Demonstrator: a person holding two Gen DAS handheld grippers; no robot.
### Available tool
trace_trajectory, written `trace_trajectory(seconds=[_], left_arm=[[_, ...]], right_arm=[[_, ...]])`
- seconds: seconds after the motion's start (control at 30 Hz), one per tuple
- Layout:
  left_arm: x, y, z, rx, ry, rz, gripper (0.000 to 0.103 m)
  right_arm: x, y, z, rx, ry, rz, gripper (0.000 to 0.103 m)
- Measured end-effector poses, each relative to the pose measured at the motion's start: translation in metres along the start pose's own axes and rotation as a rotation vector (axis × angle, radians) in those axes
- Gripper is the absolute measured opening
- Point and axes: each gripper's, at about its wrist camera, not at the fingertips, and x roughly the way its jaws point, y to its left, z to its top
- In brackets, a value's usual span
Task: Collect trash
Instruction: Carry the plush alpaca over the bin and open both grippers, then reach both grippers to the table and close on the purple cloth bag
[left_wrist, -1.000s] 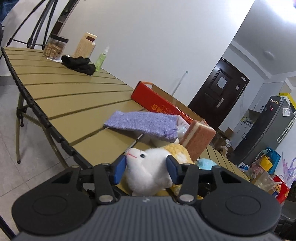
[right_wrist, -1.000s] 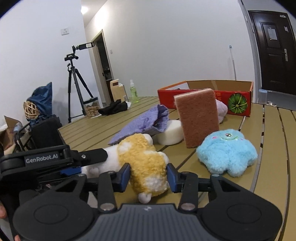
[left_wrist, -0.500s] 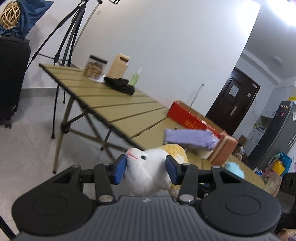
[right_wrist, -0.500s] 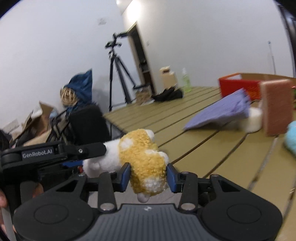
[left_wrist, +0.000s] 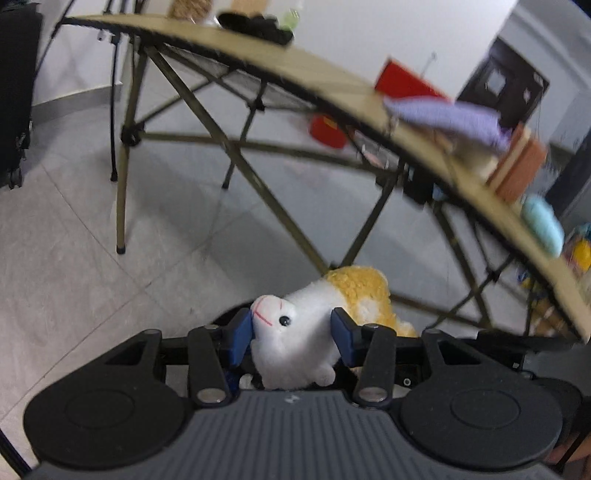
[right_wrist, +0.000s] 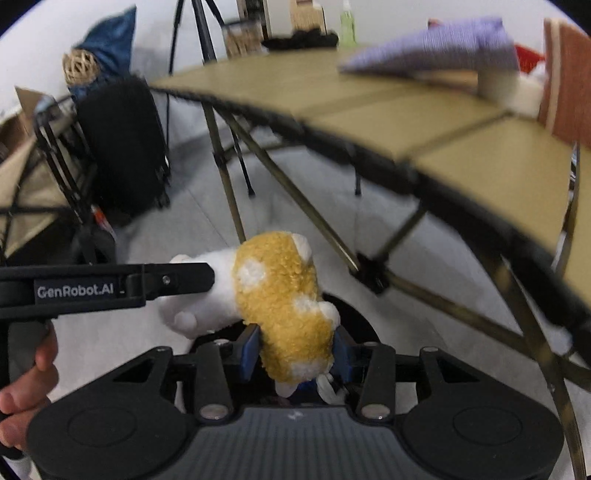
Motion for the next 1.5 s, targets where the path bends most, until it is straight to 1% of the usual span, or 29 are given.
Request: trace_trajectory(seconds=[0.03,0.07,0.13,0.17,0.23,0.27,0.33,0.4,0.53,0.67,0.73,0.83,0.9,0.97,1.03,1.07,1.13,1.2,1.23,1.27,1.33,1.4,1.43,1.5], left_arm=[[0.008,-0.001,-0.005,0.020,0.023,0.015,0.051],[0.016,-0.005,-0.008,0.062,0.055,0.043,0.053],[0.026,-0.010,-0.018,0.147,0.089,0.089,0.053],[0.032,-0.013,-0.023,0.195,0.114,0.112,0.053],[0.039,-0.015,-0.032,0.239,0.153,0.143,0.056],[0.041,-0.014,-0.035,0.246,0.163,0.150,0.056],[0.044,-0.013,-0.039,0.268,0.194,0.167,0.062],[0.047,-0.013,-0.041,0.275,0.206,0.181,0.066],[0.045,-0.014,-0.042,0.293,0.222,0.195,0.069],[0.036,-0.016,-0.041,0.302,0.228,0.211,0.071],[0.032,-0.017,-0.040,0.306,0.226,0.215,0.074],[0.022,-0.018,-0.039,0.316,0.220,0.231,0.075],[0.011,-0.021,-0.035,0.320,0.230,0.255,0.075],[-0.009,-0.028,-0.027,0.325,0.205,0.249,0.075],[-0.036,-0.037,-0.019,0.348,0.150,0.189,0.075],[-0.051,-0.042,-0.015,0.361,0.106,0.164,0.076],[-0.076,-0.047,-0.009,0.360,0.022,0.097,0.082],[-0.088,-0.051,-0.004,0.362,-0.001,0.011,0.082],[-0.093,-0.053,-0.002,0.358,-0.020,-0.032,0.083],[-0.098,-0.058,0.001,0.351,-0.059,-0.055,0.083],[-0.103,-0.070,0.005,0.348,-0.141,-0.065,0.084],[-0.102,-0.086,0.015,0.337,-0.219,-0.072,0.084],[-0.099,-0.093,0.022,0.327,-0.245,-0.075,0.084],[-0.091,-0.105,0.042,0.278,-0.300,-0.062,0.084]], right_arm=[[0.008,0.001,-0.003,-0.022,0.037,-0.008,0.047],[0.014,0.002,-0.004,-0.042,0.063,-0.014,0.047],[0.021,0.007,-0.011,-0.086,0.093,-0.009,0.046],[0.024,0.008,-0.009,-0.107,0.107,-0.005,0.048],[0.028,0.014,-0.011,-0.146,0.133,-0.011,0.050],[0.030,0.016,-0.012,-0.161,0.146,-0.019,0.050],[0.033,0.018,-0.014,-0.171,0.167,-0.018,0.051],[0.036,0.017,-0.015,-0.172,0.193,-0.014,0.054],[0.038,0.016,-0.016,-0.178,0.217,-0.033,0.056],[0.029,0.020,-0.016,-0.187,0.208,-0.035,0.060],[0.026,0.021,-0.015,-0.194,0.200,-0.033,0.061],[0.017,0.022,-0.014,-0.196,0.176,-0.040,0.061],[0.000,0.024,-0.014,-0.191,0.128,-0.042,0.061],[-0.026,0.029,-0.011,-0.193,0.048,-0.023,0.061],[-0.057,0.031,-0.009,-0.197,-0.050,0.008,0.060],[-0.072,0.030,-0.008,-0.193,-0.099,0.018,0.060],[-0.101,0.025,-0.007,-0.175,-0.182,0.052,0.060],[-0.127,0.015,-0.004,-0.141,-0.269,0.073,0.060],[-0.140,0.008,-0.002,-0.118,-0.312,0.072,0.060],[-0.151,0.000,-0.001,-0.095,-0.353,0.059,0.060],[-0.169,-0.018,0.003,-0.042,-0.448,0.008,0.060],[-0.179,-0.038,0.007,0.038,-0.520,-0.050,0.060],[-0.181,-0.049,0.011,0.086,-0.540,-0.066,0.061],[-0.179,-0.070,0.022,0.172,-0.583,-0.060,0.061]])
